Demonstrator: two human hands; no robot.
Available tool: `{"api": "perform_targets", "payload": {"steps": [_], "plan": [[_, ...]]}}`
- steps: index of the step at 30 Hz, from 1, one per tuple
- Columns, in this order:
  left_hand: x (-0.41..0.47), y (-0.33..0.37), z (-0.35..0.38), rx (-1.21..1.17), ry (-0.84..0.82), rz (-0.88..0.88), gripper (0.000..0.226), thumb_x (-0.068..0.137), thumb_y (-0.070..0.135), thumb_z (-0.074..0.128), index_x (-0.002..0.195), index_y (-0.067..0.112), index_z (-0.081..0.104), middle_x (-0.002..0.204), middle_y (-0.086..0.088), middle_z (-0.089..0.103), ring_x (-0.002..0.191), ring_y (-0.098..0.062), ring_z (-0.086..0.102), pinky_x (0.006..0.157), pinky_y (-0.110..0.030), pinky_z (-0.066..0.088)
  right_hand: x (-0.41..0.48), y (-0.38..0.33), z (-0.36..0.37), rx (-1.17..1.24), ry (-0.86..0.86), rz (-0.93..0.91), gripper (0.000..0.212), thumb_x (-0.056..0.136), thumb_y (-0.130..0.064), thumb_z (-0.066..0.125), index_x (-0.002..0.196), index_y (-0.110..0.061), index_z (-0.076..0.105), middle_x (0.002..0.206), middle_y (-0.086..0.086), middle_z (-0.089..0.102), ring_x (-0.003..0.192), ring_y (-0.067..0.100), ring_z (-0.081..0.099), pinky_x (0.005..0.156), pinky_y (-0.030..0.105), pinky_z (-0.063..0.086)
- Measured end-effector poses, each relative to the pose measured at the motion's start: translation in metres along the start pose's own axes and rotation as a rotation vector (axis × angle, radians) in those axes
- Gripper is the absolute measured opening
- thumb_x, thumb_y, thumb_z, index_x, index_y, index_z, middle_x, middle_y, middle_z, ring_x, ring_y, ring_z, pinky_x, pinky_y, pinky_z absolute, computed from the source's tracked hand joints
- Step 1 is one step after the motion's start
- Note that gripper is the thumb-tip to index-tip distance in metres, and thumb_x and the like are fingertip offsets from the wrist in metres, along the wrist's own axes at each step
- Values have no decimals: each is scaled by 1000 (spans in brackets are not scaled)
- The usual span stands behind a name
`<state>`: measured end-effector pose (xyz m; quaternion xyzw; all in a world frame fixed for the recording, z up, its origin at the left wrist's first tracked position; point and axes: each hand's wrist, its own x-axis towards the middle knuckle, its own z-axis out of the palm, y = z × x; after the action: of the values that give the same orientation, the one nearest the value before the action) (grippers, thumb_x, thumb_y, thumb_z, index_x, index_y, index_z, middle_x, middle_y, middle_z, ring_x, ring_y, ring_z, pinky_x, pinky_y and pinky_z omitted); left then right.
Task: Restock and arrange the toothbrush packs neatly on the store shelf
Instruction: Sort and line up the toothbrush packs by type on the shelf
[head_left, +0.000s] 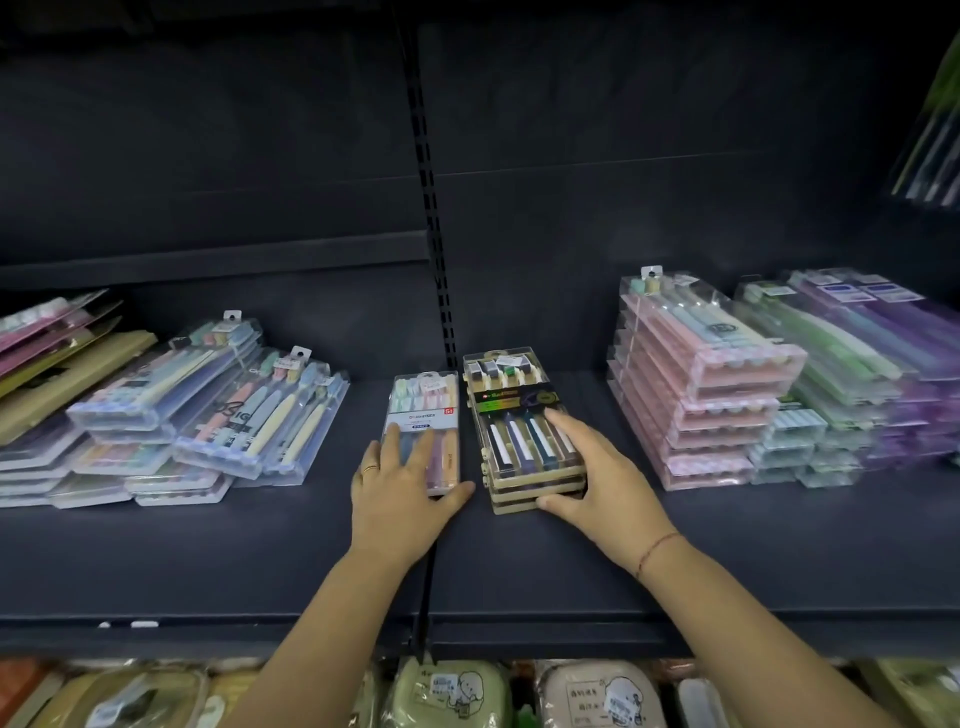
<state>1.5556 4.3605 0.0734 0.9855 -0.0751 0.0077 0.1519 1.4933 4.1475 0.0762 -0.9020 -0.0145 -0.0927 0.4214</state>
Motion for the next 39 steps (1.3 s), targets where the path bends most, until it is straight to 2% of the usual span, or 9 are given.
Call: {"api": "perform_targets", "payload": {"steps": [6,13,16,19,21,24,28,34,39], "plan": [[2,-21,-3,-51,52,-117,83,88,62,54,156,32,17,163,-8,6,145,-38,13,116,-41,20,10,-12,16,-24,18,8,88,82,-15,76,149,-41,27,149,-14,35,119,-7,36,87,-9,20],[-6,-48,-21,-23,67,-156,75,88,64,54,152,34,29,162,-3,19,149,-26,15,116,-47,19,22,-39,42,-82,6,-9,86,85,-20,74,150,-40,23,152,-6,33,127,12,47,103,22,38],[-10,-63,-38,-148,383,-180,61,84,57,64,133,21,59,135,-10,56,125,-33,46,99,-45,37,22,-41,47,-62,-12,16,89,84,-21,75,151,-39,20,155,-3,28,133,17,43,111,31,36],[-6,-87,-49,-236,672,-335,60,83,44,73,130,11,57,131,-18,49,122,-39,42,98,-51,34,8,-52,50,-186,112,-37,89,85,-30,72,153,-34,15,161,-3,6,149,23,9,121,34,5],[-2,-101,-49,-296,685,-410,67,84,42,73,135,7,49,139,-20,40,128,-41,35,100,-54,32,-10,-74,55,-142,233,-221,75,88,-27,67,151,-31,26,160,-11,10,149,13,4,118,27,3],[7,-112,-48,-412,688,-445,67,87,38,71,138,5,43,146,-19,30,129,-42,34,101,-55,35,-27,-106,77,-66,13,-384,61,94,-31,54,149,-35,28,156,-25,10,144,-9,3,117,16,8],[15,-116,-55,-517,749,-534,73,86,34,73,143,5,38,142,-21,38,128,-41,38,98,-52,40,-7,-106,116,-231,-277,-295,71,99,-37,48,156,-29,6,161,-15,-7,149,7,-6,119,22,0],[24,-123,-65,-413,590,-598,77,80,43,77,142,12,43,140,-19,47,131,-39,37,103,-50,34,15,-106,143,-337,-318,-156,76,101,-42,44,157,-20,-3,162,-3,-17,150,19,-12,120,30,-5],[17,-129,-76,-724,590,-628,63,88,36,71,139,6,47,126,-14,60,115,-34,57,93,-43,45,17,-107,143,-333,-323,-145,75,101,-43,43,156,-21,-3,162,-5,-18,150,18,-12,120,29,-4]]}}
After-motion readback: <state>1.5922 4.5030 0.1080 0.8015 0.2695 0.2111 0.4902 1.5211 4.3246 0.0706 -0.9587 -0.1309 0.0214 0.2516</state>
